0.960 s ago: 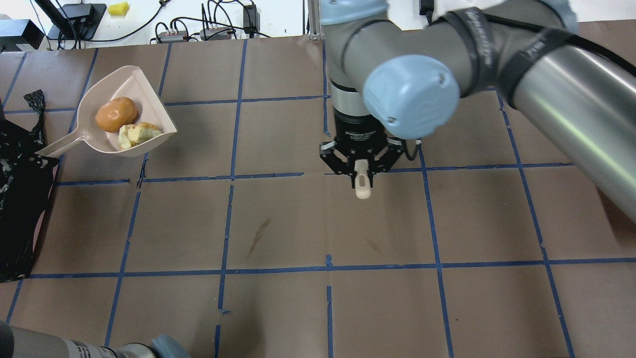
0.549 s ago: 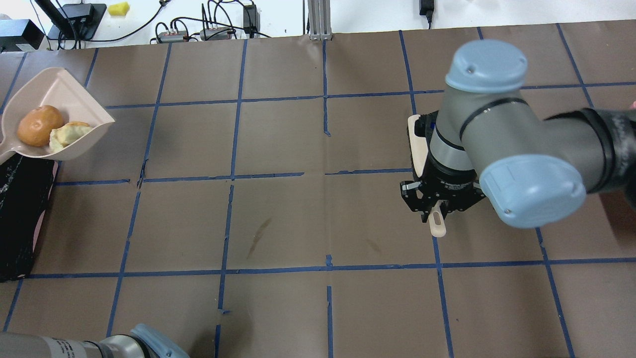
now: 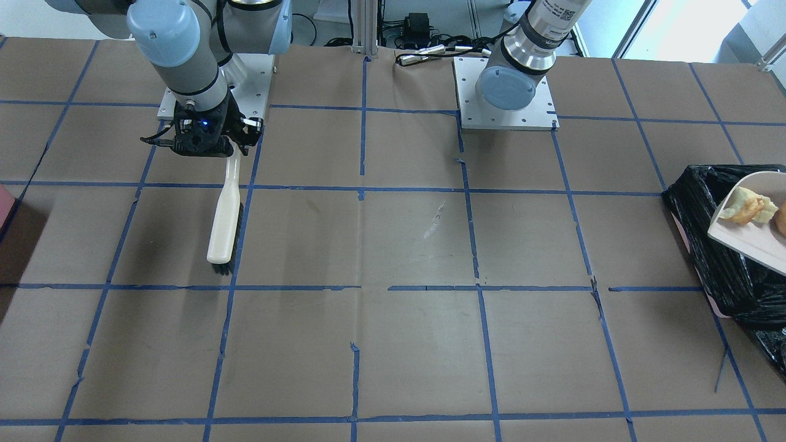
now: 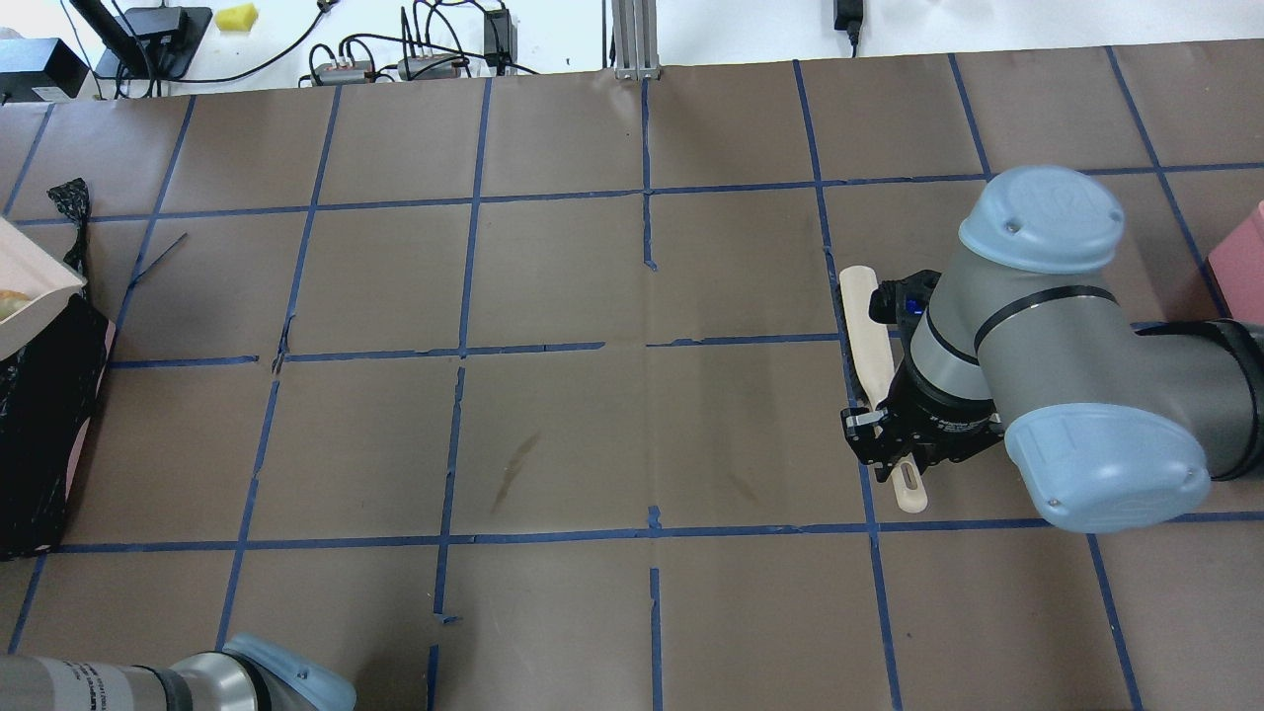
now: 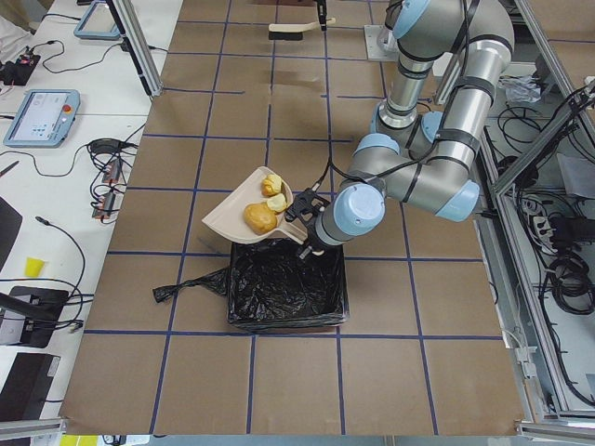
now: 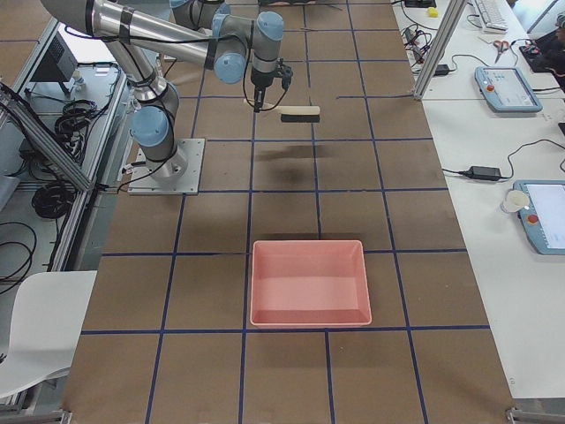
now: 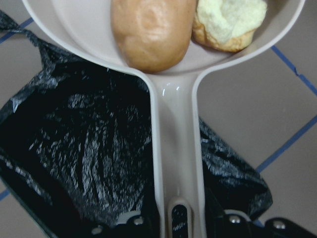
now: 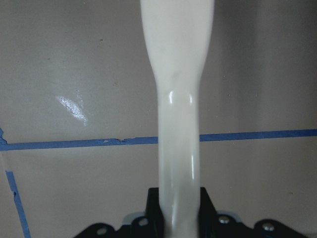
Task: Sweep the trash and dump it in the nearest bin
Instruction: 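Lift the loaded dustpan toward the bin while the right gripper moves the brush away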
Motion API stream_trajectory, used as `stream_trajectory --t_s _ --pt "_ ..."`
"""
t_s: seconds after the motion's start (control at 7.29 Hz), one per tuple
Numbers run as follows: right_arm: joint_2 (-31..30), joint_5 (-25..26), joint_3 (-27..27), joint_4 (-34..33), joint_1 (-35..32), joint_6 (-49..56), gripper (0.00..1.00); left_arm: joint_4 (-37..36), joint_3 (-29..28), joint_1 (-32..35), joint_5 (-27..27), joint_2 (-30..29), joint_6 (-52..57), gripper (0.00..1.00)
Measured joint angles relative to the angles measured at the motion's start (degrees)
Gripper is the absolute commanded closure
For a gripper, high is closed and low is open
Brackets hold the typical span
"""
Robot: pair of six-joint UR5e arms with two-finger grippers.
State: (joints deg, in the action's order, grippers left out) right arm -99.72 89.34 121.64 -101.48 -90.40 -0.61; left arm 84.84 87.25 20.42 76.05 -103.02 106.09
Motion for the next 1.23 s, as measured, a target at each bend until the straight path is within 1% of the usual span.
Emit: stream_trajectory --t_s 0.27,0.41,0.55,0.96,1.23 --pt "-0.02 0.20 0.13 0.02 0.19 1.00 0.98 -1.62 -0.59 -4.75 1.32 -2.11 2.27 0.97" --pt "-0.03 0.22 0.16 0.04 0.21 1.09 0.98 -3.76 -0.61 -6.20 2.86 -2.62 3.15 0.98" --pt "-0.03 0.20 0.16 0.03 0.22 1.12 0.98 -5.29 -0.73 -7.02 5.77 -2.54 3.54 0.97" --pt "0.31 0.18 0.11 -0.03 0.23 1.19 0.98 -10.68 -0.67 -6.48 13.33 -2.40 3.56 0.97" --pt "0.88 0.10 0.11 -0.09 0.23 1.28 0.98 -16.08 -0.11 -4.64 15.70 -2.43 4.04 0.97"
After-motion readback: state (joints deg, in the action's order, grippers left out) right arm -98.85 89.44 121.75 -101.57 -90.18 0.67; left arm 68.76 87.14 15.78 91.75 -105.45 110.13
